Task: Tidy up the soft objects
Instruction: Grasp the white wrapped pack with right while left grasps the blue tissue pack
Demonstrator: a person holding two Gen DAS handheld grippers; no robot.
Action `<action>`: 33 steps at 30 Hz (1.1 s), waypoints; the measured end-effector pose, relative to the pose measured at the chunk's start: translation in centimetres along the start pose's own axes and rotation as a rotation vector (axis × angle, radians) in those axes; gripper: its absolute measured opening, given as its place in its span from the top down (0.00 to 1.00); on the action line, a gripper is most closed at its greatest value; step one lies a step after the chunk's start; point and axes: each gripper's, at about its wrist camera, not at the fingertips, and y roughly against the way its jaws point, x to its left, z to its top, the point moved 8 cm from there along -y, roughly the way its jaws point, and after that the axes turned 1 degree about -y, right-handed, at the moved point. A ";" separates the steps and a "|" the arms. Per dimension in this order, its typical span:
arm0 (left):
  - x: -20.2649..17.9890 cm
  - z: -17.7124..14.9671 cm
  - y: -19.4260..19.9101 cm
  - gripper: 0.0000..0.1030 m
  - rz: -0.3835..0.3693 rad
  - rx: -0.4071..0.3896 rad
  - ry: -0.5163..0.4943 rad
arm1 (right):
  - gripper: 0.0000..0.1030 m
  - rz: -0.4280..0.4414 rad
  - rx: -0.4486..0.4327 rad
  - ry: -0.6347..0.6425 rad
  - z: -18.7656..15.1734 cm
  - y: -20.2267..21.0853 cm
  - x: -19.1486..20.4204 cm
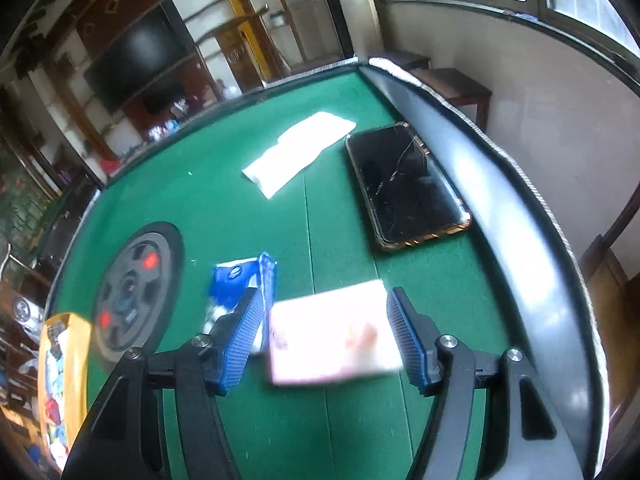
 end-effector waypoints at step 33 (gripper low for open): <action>-18.3 11.6 -8.4 0.29 -0.503 0.102 0.067 | 0.81 0.209 0.010 0.019 -9.6 5.1 -0.6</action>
